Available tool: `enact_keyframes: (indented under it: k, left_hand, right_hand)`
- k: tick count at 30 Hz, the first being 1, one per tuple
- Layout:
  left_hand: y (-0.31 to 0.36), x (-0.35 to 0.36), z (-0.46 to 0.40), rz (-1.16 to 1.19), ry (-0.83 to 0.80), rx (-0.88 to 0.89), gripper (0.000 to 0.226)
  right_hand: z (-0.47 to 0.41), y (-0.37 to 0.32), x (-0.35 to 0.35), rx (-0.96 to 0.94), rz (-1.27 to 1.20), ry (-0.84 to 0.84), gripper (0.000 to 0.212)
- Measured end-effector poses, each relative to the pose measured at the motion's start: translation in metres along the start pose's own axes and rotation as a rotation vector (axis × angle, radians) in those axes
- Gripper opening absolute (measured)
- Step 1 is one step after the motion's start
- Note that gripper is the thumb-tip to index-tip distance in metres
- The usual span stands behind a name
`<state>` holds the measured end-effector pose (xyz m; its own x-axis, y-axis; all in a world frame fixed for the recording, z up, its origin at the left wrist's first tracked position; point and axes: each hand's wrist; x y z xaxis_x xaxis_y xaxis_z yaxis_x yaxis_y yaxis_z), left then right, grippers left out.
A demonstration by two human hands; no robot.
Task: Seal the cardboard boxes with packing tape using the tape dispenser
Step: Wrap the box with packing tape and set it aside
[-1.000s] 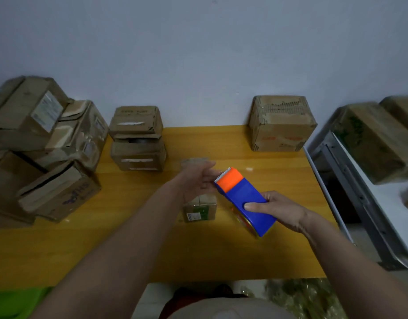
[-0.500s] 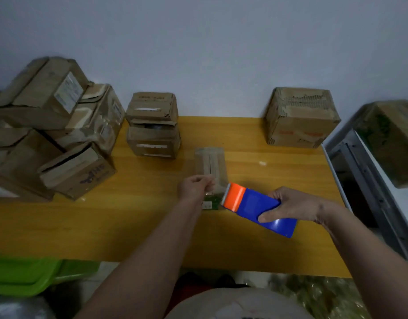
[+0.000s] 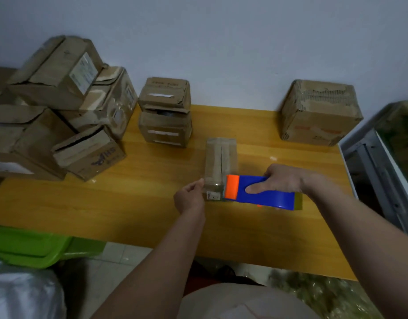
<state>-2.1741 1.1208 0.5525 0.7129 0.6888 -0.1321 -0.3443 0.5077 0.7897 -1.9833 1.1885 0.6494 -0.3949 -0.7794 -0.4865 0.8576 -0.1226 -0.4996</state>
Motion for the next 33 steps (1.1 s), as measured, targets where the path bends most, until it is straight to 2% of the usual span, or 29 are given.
enact_keyframes:
  k: [6,15,22,23,25,26,27,28,30,31,33]
  left_hand:
    - [-0.002,0.003,-0.01,-0.019,0.068,-0.009,0.003]
    - [-0.012,0.004,-0.025,-0.14,0.063,-0.008,0.016]
    - [-0.013,0.0,-0.035,-0.439,-0.046,0.107,0.028]
    - [-0.012,0.0,-0.035,-0.531,-0.032,0.084,0.035]
    - [-0.009,-0.002,-0.033,-0.742,0.097,0.087,0.052]
    - [-0.009,-0.005,-0.029,-0.774,0.142,0.206,0.055]
    - [-0.012,-0.007,-0.026,-0.769,0.138,0.403,0.055]
    - [-0.017,-0.009,-0.024,-0.799,0.049,0.623,0.057]
    - [-0.027,-0.011,-0.022,-1.041,-0.276,0.952,0.069]
    - [-0.032,-0.012,-0.024,-1.216,-0.392,1.049,0.072]
    - [-0.039,-0.016,-0.032,-1.446,-0.401,1.152,0.071]
  right_hand:
    - [-0.014,-0.024,-0.008,0.055,0.057,-0.036,0.056]
    - [-0.036,-0.034,0.001,0.147,0.132,-0.047,0.058]
    - [-0.044,-0.027,-0.001,0.168,0.042,-0.074,0.057]
    - [-0.045,-0.026,-0.001,0.168,0.043,-0.075,0.057]
    - [-0.046,-0.025,-0.001,0.169,0.053,-0.069,0.057]
    - [-0.047,-0.024,-0.001,0.169,0.054,-0.067,0.057]
    - [-0.047,-0.023,0.0,0.167,0.053,-0.066,0.058]
    - [-0.048,-0.023,0.0,0.163,0.054,-0.065,0.059]
    - [-0.048,-0.022,0.0,0.156,0.055,-0.064,0.059]
    - [-0.048,-0.022,0.0,0.156,0.049,-0.065,0.058]
    - [-0.047,-0.021,0.0,0.151,0.033,-0.07,0.057]
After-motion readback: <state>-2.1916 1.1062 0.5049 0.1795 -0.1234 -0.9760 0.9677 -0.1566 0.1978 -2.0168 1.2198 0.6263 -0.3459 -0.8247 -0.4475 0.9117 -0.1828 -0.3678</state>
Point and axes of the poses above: each hand's wrist, its own z-axis away from the middle knuckle, its own x-axis out of the palm, y = z × x, and after that the axes turned 1 degree about -x, right-handed
